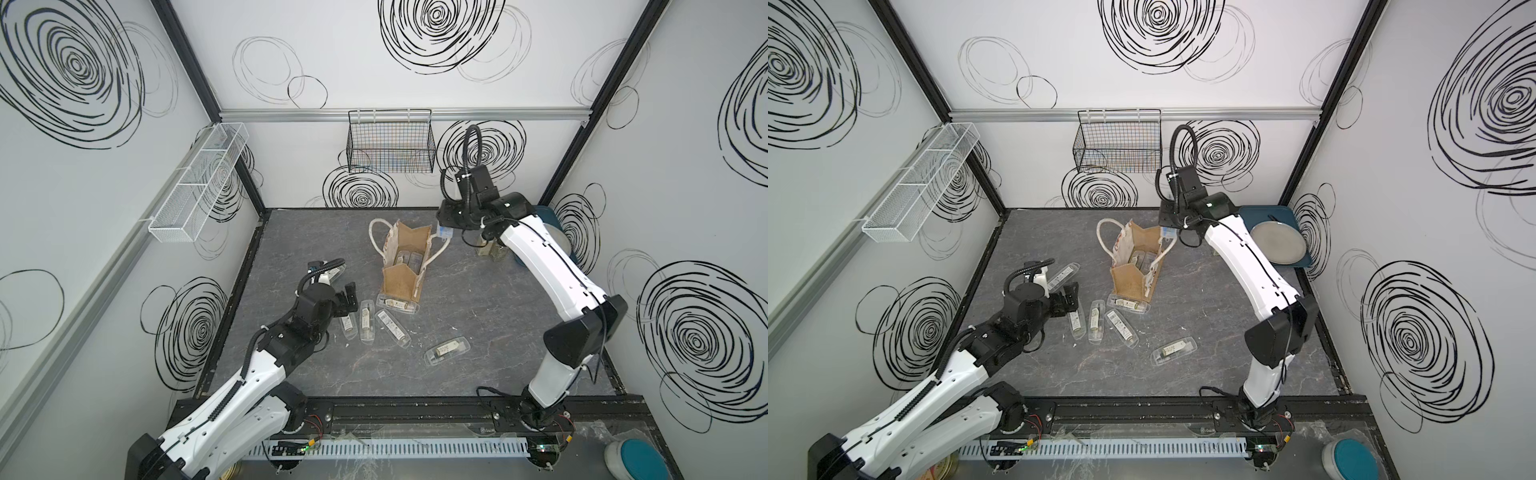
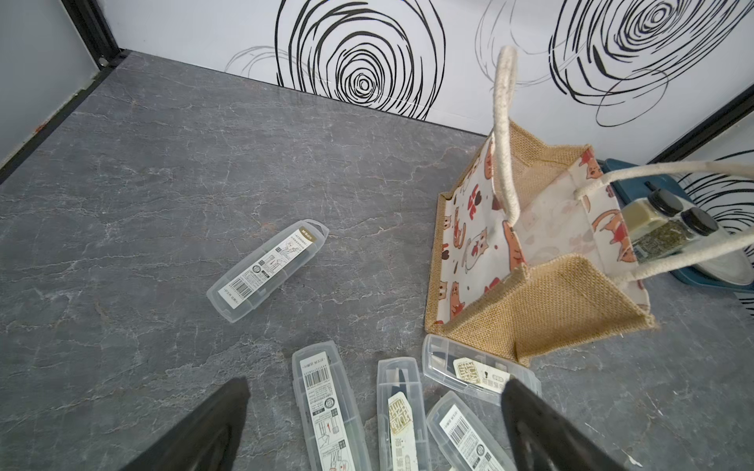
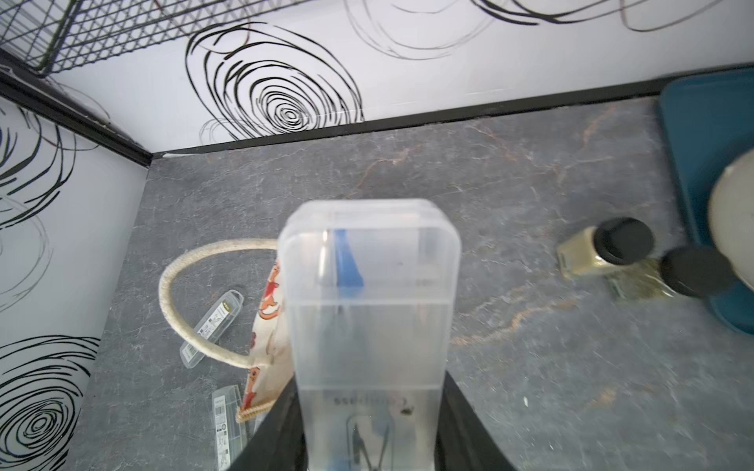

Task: Put the compass set into the canvas bag
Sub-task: Place the compass set in the canvas bag.

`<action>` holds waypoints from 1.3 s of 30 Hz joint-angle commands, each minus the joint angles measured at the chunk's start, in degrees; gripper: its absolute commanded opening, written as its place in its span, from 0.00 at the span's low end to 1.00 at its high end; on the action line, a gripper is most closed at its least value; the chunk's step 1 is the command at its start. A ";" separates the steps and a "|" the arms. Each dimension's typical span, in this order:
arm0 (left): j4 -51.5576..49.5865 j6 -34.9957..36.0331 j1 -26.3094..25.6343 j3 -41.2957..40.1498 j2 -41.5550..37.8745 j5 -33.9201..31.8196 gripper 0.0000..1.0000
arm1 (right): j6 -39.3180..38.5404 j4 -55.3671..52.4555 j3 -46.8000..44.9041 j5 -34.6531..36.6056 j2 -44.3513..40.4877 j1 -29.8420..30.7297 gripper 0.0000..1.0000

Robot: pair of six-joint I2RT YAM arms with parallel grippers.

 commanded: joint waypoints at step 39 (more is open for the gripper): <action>-1.44 -0.03 0.36 -0.81 -1.99 -1.65 0.99 | 1.84 -7.56 11.60 -1.90 27.47 4.68 0.72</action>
